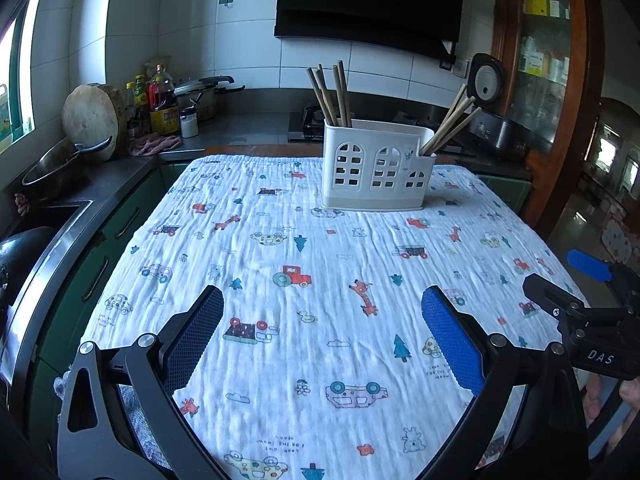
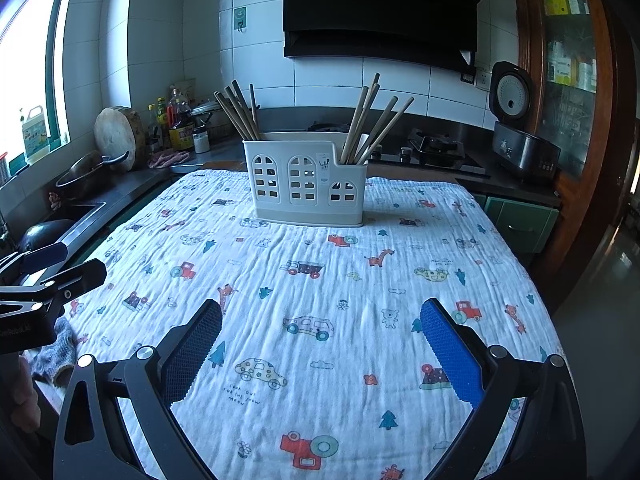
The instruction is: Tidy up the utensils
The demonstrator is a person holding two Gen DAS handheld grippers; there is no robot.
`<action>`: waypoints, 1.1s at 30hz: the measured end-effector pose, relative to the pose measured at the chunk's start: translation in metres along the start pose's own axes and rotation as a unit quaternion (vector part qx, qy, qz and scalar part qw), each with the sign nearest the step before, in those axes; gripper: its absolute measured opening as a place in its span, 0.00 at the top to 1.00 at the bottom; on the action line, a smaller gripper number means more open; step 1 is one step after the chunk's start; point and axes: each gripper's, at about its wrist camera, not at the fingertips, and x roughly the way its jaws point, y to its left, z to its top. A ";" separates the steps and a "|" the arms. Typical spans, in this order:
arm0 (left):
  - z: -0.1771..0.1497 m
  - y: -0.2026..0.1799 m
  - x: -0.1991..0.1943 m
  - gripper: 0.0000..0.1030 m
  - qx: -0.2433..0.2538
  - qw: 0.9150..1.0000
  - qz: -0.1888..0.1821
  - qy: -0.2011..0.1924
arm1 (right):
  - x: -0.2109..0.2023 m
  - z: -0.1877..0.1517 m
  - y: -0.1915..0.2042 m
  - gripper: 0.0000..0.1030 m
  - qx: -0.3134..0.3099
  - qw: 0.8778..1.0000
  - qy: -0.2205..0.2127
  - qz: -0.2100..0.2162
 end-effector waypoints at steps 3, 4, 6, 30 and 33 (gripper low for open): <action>0.000 0.000 0.000 0.05 -0.001 1.000 -0.001 0.000 | 0.000 0.000 0.000 0.07 -0.001 1.000 0.001 0.000; 0.000 0.000 0.000 0.05 0.000 1.000 -0.001 0.000 | 0.000 -0.001 0.000 0.07 0.000 1.000 0.001 -0.001; 0.000 0.000 0.000 0.05 0.000 1.000 0.001 0.001 | 0.000 -0.001 0.001 0.07 -0.001 1.000 0.001 0.002; -0.001 0.000 -0.001 0.05 0.002 1.000 -0.001 -0.001 | -0.002 -0.001 0.001 0.07 0.000 1.000 0.001 -0.001; -0.001 0.000 0.000 0.05 0.002 1.000 0.000 -0.001 | -0.001 -0.001 0.000 0.07 0.002 1.000 0.002 -0.001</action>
